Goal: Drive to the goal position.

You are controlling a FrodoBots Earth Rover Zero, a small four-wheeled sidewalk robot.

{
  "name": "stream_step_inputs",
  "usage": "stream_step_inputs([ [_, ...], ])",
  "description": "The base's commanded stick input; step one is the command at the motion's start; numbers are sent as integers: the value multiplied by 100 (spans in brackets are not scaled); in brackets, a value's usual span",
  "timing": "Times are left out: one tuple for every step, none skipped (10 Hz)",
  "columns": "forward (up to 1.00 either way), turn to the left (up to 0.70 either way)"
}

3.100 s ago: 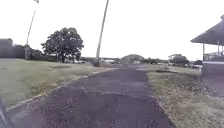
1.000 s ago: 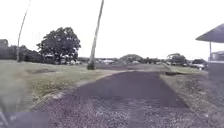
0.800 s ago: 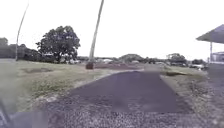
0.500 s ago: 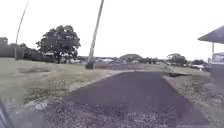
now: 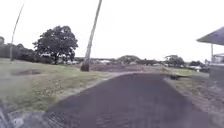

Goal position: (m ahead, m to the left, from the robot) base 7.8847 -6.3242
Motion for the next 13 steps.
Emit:
stream_step_inputs([
  [85, 0],
  [85, -4],
  [85, -12],
  [85, -23],
  [85, -32],
  [85, -33],
  [85, -33],
  [85, -33],
  [85, -33],
  [85, -33],
  [85, -33],
  [85, -33],
  [85, -33],
])
